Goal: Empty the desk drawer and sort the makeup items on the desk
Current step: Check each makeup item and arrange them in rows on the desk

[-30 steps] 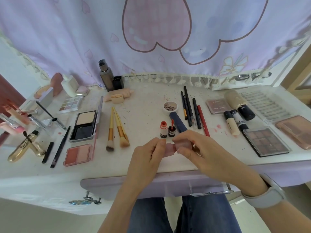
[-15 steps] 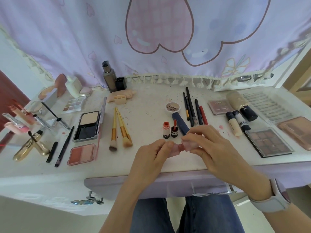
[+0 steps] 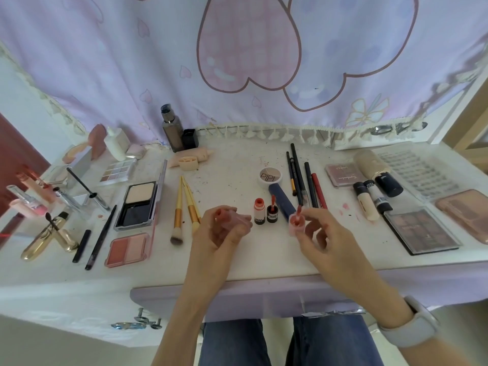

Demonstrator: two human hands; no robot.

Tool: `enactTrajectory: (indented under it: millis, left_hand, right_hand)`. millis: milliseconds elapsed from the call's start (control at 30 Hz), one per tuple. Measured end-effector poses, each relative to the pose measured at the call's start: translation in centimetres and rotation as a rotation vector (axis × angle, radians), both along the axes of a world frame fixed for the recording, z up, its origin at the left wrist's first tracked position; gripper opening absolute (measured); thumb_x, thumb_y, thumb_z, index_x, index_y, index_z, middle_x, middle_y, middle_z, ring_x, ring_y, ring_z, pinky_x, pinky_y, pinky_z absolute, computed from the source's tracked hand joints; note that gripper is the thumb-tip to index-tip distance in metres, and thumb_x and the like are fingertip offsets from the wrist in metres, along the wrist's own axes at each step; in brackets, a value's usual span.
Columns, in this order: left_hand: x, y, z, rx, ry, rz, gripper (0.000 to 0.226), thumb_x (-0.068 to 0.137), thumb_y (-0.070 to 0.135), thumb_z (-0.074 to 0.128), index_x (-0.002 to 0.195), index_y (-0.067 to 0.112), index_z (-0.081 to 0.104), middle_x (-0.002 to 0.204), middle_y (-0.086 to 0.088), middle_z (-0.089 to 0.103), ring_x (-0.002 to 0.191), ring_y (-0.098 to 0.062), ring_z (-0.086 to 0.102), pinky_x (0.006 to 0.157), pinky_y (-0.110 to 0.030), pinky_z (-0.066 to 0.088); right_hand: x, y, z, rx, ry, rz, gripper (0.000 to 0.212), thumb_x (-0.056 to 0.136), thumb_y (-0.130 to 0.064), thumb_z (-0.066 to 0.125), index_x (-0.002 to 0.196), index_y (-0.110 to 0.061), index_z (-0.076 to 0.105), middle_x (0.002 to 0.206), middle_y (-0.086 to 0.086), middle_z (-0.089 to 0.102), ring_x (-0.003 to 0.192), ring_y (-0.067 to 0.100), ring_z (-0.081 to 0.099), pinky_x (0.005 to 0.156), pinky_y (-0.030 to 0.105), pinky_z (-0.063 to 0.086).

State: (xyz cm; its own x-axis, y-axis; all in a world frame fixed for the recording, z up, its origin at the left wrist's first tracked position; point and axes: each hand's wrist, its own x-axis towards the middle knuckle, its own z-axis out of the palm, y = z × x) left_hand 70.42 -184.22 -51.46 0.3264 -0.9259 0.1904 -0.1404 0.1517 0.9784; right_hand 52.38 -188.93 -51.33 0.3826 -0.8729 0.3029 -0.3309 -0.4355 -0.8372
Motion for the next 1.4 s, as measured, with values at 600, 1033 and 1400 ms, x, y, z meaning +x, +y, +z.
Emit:
enactTrajectory:
  millis: [600, 1033, 1400]
  left_hand:
    - [-0.9, -0.1, -1.2, 0.169, -0.562, 0.028, 0.037, 0.075, 0.029, 0.071, 0.101, 0.042, 0.048, 0.095, 0.019, 0.058, 0.089, 0.000, 0.052, 0.080, -0.011, 0.040]
    - [-1.3, -0.6, -1.8, 0.124, -0.689, 0.066, 0.040, 0.071, 0.039, 0.073, 0.106, 0.025, 0.060, 0.089, 0.017, 0.052, 0.078, 0.002, 0.049, 0.077, -0.020, 0.043]
    - [-1.2, -0.3, -1.8, 0.111, -0.558, 0.063, 0.060, 0.065, 0.043, 0.076, 0.109, 0.049, 0.034, 0.094, 0.020, 0.053, 0.084, 0.000, 0.051, 0.076, -0.015, 0.043]
  right_hand:
    - [1.3, -0.2, -2.4, -0.293, 0.347, -0.167, 0.045, 0.082, -0.042, 0.041, 0.109, -0.014, 0.065, 0.085, -0.007, 0.064, 0.074, -0.003, 0.041, 0.067, 0.008, 0.037]
    - [1.2, -2.6, -1.5, -0.363, 0.561, -0.320, 0.031, 0.069, -0.029, 0.077, 0.091, -0.011, 0.066, 0.078, 0.002, 0.059, 0.069, 0.022, 0.056, 0.055, 0.029, 0.043]
    - [1.5, -3.2, -2.1, -0.476, 0.646, -0.422, 0.032, 0.063, -0.033, 0.079, 0.082, -0.011, 0.066, 0.069, 0.004, 0.060, 0.060, 0.024, 0.056, 0.052, 0.029, 0.043]
